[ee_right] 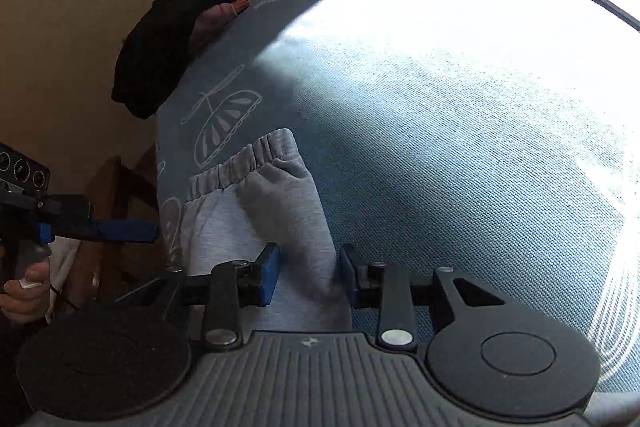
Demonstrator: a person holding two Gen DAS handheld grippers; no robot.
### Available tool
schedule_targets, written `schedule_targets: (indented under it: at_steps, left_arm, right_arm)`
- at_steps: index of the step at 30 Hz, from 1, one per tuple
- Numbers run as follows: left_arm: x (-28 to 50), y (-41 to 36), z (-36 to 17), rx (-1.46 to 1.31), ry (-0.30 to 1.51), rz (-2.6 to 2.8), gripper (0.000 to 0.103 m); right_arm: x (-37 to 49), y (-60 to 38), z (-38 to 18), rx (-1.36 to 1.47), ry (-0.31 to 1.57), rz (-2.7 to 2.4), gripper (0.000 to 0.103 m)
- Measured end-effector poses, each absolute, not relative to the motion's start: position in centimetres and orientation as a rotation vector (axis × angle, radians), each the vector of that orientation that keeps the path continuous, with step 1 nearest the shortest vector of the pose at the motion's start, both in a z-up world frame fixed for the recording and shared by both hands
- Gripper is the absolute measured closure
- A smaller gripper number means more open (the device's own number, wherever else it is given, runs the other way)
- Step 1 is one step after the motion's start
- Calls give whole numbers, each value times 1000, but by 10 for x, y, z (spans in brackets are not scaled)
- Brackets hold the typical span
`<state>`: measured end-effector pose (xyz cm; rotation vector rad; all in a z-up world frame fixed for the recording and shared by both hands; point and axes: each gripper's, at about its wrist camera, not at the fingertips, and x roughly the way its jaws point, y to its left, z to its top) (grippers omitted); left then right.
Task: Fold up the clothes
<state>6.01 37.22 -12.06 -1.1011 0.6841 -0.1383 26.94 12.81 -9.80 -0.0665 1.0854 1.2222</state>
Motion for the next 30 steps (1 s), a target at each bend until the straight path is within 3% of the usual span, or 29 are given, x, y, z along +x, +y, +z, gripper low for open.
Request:
schedule_targets:
  at_steps: [1,3,14,17,21,24,30]
  left_arm:
    - [62,372,-123,-1110,687,-141,23]
    - [65,374,-130,-1133,692,-149,23]
    - [55,389,-150,-1335,578,-133,22]
    - [46,386,-153,-1310,633,-113,21]
    - [35,383,-159,-1294,681,-90,21]
    - [31,383,-158,-1274,708,-78,21]
    - [41,377,-145,-1162,770,-95,21]
  right_arm:
    - [267,131,-99,-73,1075,1230,87]
    - [259,135,-94,-79,1038,1243,95]
    - [172,135,-35,-126,877,1506,95]
    - [138,137,-36,-195,861,1579,94]
    - [98,149,-51,-350,850,1638,80]
    - [79,152,-62,-438,837,1646,78]
    - [81,131,-54,-375,816,1610,69]
